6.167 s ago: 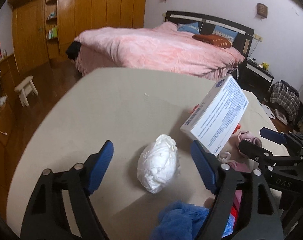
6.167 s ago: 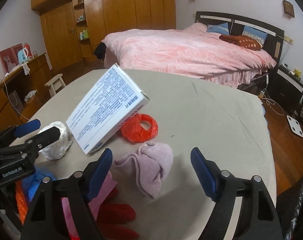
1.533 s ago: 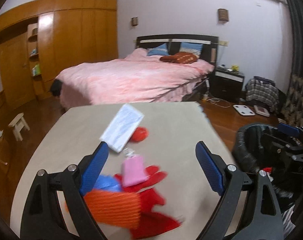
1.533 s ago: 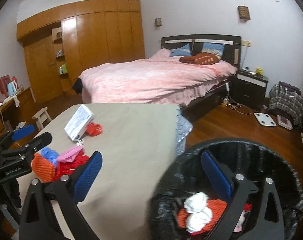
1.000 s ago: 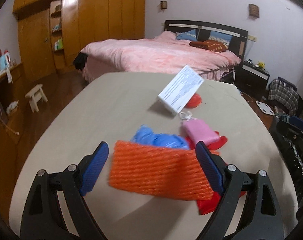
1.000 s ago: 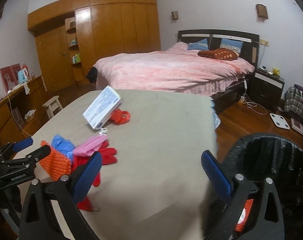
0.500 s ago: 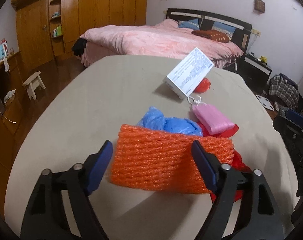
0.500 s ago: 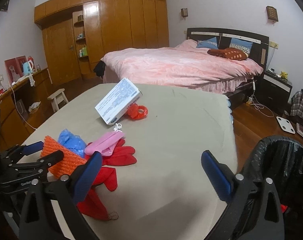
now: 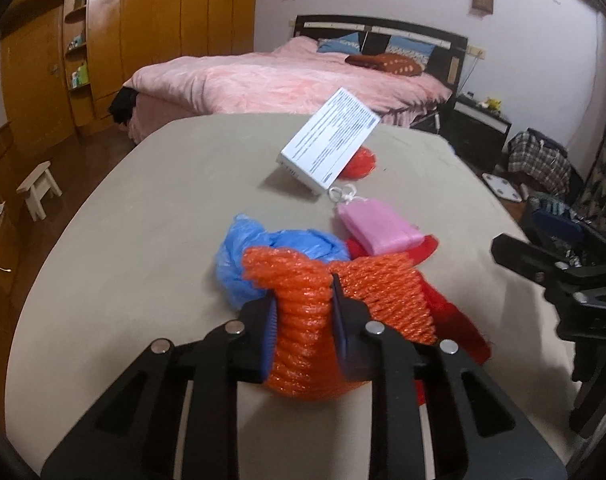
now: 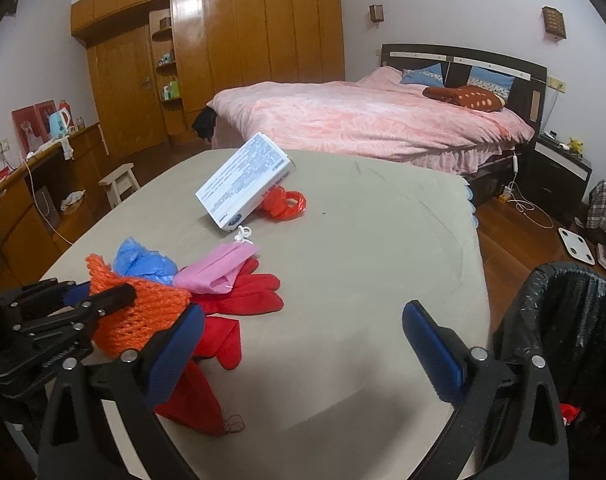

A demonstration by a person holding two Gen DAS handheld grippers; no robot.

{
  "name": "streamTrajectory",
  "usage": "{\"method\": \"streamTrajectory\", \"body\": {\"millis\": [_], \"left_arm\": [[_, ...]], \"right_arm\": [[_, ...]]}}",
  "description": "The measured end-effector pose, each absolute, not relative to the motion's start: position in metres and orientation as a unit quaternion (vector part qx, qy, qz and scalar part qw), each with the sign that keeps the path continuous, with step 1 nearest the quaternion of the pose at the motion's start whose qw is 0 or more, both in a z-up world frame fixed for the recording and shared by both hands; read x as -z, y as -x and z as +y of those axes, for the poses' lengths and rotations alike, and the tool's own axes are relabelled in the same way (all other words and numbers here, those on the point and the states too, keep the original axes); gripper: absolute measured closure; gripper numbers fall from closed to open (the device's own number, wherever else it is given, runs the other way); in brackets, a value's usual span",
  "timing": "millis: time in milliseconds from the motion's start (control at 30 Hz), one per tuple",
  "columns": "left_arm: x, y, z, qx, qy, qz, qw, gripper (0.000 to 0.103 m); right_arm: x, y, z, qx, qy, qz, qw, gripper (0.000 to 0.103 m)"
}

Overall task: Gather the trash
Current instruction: 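Grasp the orange mesh net with the left tool, then grasp the pink face mask with the right tool while the left tool holds the net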

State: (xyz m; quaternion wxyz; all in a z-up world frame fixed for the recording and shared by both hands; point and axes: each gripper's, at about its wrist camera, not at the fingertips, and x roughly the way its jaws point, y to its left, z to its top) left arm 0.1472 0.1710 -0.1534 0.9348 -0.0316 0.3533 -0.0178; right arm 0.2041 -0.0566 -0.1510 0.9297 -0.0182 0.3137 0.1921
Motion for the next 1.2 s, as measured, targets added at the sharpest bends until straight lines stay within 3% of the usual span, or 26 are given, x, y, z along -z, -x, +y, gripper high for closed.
{"method": "streamTrajectory", "body": {"millis": [433, 600, 833, 1100, 1200], "left_arm": [[0.121, -0.14, 0.184, -0.008, 0.057, 0.297, 0.953, 0.081], [0.105, -0.151, 0.202, -0.034, 0.074, 0.267, 0.96, 0.081], [0.114, -0.169, 0.215, -0.05, 0.08, 0.274, 0.957, 0.081], [0.126, -0.172, 0.218, -0.049, 0.078, 0.288, 0.953, 0.081], [0.127, -0.173, 0.219, -0.05, 0.083, 0.291, 0.952, 0.081]], "right_arm": [[0.137, -0.225, -0.041, -0.199, 0.004, 0.297, 0.934, 0.006], [0.141, -0.237, -0.02, -0.213, 0.008, 0.307, 0.927, 0.011], [0.16, -0.248, 0.009, -0.229, 0.019, 0.335, 0.914, 0.027], [0.176, -0.253, 0.023, -0.241, 0.034, 0.377, 0.894, 0.056], [0.18, -0.252, 0.025, -0.257, 0.034, 0.392, 0.883, 0.073]]}}
